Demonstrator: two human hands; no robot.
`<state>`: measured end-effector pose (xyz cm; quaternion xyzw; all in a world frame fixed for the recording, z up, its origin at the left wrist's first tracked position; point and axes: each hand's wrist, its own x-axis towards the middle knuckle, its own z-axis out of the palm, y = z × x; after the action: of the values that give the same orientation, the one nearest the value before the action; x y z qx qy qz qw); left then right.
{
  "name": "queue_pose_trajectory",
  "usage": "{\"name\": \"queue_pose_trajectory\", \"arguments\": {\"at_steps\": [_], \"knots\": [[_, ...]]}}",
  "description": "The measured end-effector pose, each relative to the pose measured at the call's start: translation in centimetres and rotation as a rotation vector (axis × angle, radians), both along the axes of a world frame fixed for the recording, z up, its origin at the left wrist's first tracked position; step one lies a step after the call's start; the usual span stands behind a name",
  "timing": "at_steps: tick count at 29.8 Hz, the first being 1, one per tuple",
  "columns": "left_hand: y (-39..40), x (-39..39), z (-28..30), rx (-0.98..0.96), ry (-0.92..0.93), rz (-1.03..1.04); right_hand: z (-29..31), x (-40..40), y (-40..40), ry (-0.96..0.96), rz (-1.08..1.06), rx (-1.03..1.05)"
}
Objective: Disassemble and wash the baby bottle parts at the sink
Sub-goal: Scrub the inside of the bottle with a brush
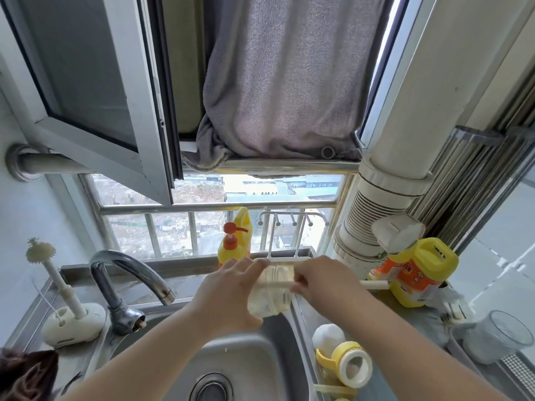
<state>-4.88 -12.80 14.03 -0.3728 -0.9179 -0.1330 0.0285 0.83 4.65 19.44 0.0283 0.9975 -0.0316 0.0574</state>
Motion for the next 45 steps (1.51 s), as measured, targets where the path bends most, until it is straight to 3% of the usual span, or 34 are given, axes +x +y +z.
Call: {"name": "queue_pose_trajectory", "arguments": {"at_steps": [3, 15, 19, 23, 28, 38, 45], "knots": [[-1.1, -0.6, 0.1, -0.014, 0.049, 0.070, 0.2, 0.0, 1.3, 0.031, -0.078, -0.085], [-0.1, 0.3, -0.3, -0.067, 0.044, 0.066, -1.3, -0.4, -0.9, -0.029, -0.049, -0.126], [-1.2, -0.4, -0.1, -0.100, 0.127, 0.160, -0.2, -0.2, 0.8, -0.054, -0.110, -0.195], [-0.3, 0.1, -0.8, -0.147, 0.137, 0.051, -1.2, -0.3, -0.2, -0.088, -0.084, -0.151], [-1.4, -0.9, -0.8, -0.103, 0.221, 0.067, 0.0, 0.0, 1.3, -0.113, -0.131, -0.213], [0.0, -0.5, 0.5, -0.122, 0.142, 0.039, 0.2, -0.4, 1.1, -0.064, -0.114, -0.220], [-0.2, -1.4, 1.5, -0.161, 0.251, 0.026, 1.7, -0.5, 1.8, -0.231, -0.165, -0.360]]}}
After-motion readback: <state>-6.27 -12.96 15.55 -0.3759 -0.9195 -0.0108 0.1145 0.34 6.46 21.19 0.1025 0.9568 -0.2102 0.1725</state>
